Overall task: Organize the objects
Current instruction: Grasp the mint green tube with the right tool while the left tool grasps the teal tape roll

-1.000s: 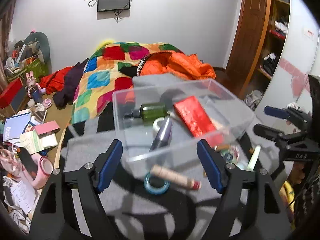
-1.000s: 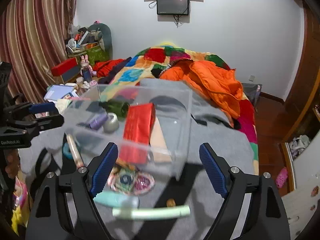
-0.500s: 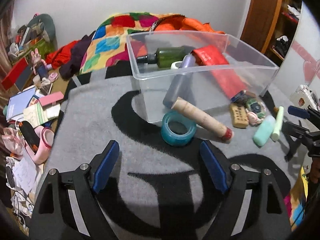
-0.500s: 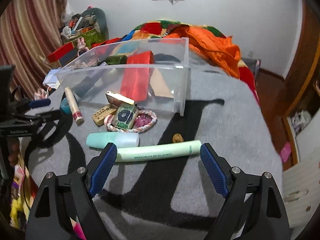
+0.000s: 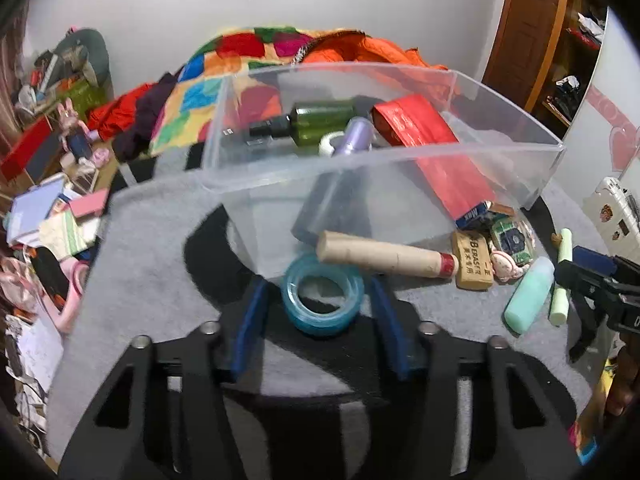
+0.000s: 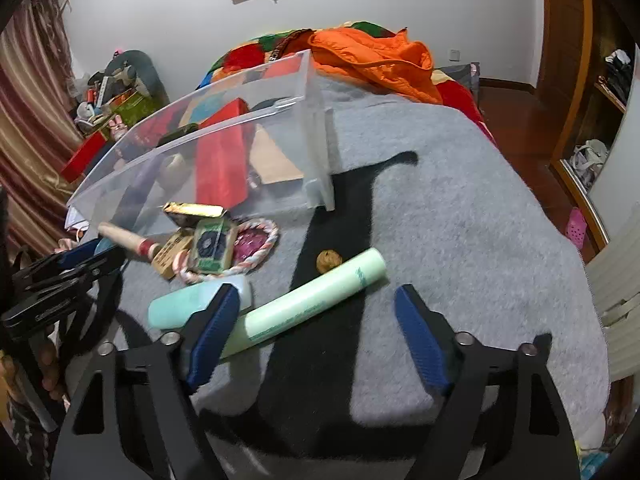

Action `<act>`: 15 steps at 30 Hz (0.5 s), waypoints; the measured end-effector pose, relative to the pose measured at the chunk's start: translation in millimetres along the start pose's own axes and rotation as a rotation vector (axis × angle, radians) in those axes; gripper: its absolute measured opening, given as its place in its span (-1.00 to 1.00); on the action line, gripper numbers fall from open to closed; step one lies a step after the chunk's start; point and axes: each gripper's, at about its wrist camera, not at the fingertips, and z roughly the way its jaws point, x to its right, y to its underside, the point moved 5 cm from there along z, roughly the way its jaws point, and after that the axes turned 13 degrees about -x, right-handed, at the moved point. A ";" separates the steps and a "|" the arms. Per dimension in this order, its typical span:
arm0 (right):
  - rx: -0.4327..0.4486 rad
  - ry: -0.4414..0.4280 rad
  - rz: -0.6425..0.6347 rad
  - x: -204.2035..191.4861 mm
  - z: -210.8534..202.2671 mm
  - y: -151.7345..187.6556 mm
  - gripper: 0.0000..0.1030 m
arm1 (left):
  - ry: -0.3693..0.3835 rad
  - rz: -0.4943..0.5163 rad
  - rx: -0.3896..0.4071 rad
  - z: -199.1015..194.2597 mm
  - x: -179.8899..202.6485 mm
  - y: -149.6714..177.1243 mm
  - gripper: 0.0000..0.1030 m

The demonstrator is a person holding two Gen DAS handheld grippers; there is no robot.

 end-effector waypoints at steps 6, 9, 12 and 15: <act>-0.024 -0.051 -0.027 -0.1 -3.1 4.7 -0.26 | 0.019 -0.014 0.021 -5.6 -1.5 9.1 -0.26; -0.041 -0.049 -0.033 8.1 -6.3 9.3 -0.51 | 0.015 -0.001 0.031 -12.0 -1.4 20.7 -0.26; -0.049 -0.010 -0.038 17.5 -9.4 15.6 -0.73 | 0.014 0.018 0.037 -19.9 -0.8 34.9 -0.26; -0.043 0.023 -0.040 24.9 -15.1 20.3 -0.73 | 0.016 0.029 0.045 -27.3 1.2 47.0 -0.26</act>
